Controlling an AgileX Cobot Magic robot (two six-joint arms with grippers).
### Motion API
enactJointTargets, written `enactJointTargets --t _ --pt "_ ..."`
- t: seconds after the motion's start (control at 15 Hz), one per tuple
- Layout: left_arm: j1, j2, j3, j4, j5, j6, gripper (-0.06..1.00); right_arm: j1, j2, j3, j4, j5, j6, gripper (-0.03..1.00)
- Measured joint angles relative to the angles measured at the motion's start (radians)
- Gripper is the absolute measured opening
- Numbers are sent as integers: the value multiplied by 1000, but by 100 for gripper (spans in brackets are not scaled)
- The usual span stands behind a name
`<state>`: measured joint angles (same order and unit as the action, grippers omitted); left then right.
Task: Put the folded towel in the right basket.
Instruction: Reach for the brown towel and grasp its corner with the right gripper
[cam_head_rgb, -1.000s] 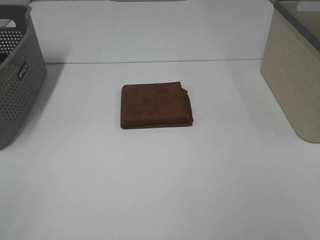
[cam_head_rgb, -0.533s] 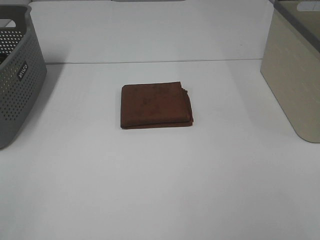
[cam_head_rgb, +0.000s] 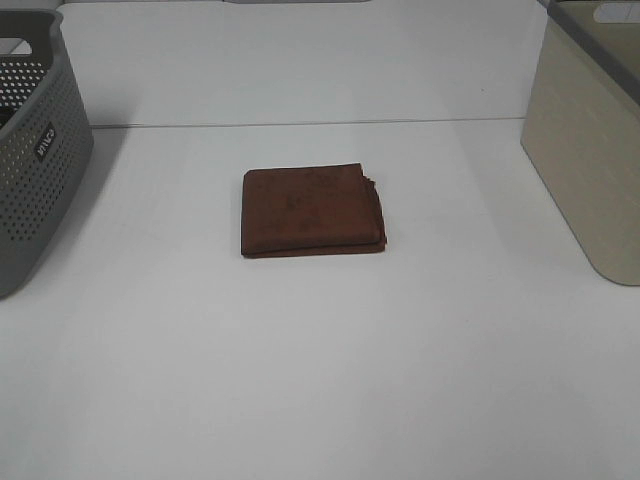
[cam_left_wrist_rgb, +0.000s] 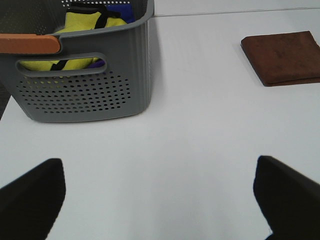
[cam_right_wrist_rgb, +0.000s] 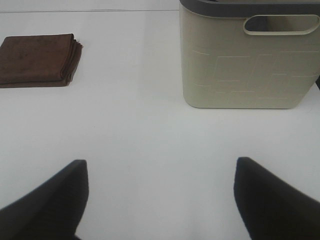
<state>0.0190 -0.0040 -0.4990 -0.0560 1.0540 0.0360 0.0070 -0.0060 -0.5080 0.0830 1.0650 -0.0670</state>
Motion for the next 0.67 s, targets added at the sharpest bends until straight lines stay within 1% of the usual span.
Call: enactJointTargets --t 0.2,0.27,0.33,0.4,0.53,0.67 --pt "0 0 0 0 0 0 97 0 0 0 0 0 0 76" --pt "0 0 0 0 0 0 97 0 23 -7 0 -13 1 76" --pt "0 0 0 0 0 0 97 0 65 -26 3 -59 1 76" --pt "0 0 0 0 0 0 97 0 121 -53 7 -131 1 76" --pt "0 0 0 0 0 0 97 0 292 -125 8 -306 1 76" --pt "0 0 0 0 0 0 97 0 473 -220 8 -424 1 76"
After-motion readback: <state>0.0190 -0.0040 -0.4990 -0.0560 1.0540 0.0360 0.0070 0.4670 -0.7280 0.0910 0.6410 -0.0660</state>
